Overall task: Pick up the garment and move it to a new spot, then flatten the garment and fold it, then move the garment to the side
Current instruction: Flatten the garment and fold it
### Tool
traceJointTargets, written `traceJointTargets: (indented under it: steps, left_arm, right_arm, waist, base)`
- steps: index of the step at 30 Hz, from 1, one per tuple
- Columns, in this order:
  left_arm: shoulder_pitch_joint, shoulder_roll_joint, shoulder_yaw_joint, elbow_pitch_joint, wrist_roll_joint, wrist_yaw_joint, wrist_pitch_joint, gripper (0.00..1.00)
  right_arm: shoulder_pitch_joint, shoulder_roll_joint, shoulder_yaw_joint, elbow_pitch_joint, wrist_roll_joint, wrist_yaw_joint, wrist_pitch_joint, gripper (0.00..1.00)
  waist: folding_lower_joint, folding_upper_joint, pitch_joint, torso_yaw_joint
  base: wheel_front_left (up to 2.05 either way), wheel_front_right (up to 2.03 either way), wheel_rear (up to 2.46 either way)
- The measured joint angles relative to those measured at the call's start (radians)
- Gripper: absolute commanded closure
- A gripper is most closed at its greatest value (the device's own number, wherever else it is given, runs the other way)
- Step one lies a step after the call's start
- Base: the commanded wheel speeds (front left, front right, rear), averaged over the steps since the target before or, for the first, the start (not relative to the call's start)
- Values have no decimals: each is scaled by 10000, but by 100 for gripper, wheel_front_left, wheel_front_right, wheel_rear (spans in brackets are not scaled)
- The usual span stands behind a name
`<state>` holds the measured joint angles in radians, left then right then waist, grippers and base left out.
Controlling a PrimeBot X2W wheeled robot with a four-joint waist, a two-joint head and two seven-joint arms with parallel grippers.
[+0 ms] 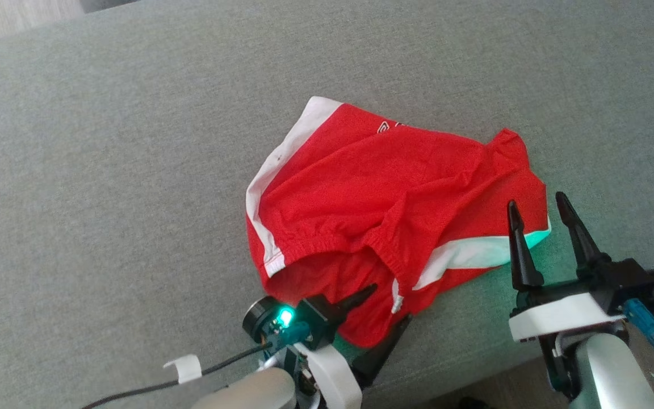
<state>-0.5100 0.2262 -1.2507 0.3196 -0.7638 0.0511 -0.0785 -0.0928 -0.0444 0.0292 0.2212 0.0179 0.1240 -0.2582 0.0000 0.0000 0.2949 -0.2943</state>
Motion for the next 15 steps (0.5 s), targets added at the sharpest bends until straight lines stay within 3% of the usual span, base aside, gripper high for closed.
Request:
traceJointTargets:
  steps: [2, 3, 8, 11, 15]
  left_arm:
    - [-49, 36, -86, 6, 59, -54, 117, 96]
    - [-86, 67, -96, 8, 82, -98, 184, 100]
    - [-370, 63, 2, -111, 79, -347, -73, 100]
    - [-821, -244, 554, -447, -151, -616, -453, 100]
    - [-2592, -617, 1436, -1083, -525, -999, -284, 100]
  right_arm:
    - [-5, 0, -2, 0, 8, 0, 0, 0]
    - [-12, 0, -2, 0, 15, 0, 0, 0]
    - [-30, 0, -2, 0, 77, 0, 0, 0]
    - [-31, 0, -73, 0, 77, 0, 0, 0]
    - [-29, -2, -125, 0, 75, 0, 0, 0]
  waist:
    - [0, 0, 44, -26]
    - [0, 0, 61, -43]
    - [0, 0, 81, -111]
    - [0, 0, 50, -46]
    - [0, 0, -71, 103]
  base:
    - [0, 0, 0]
    - [0, 0, 0]
    - [0, 0, 0]
    - [0, 0, 0]
    - [0, 0, 0]
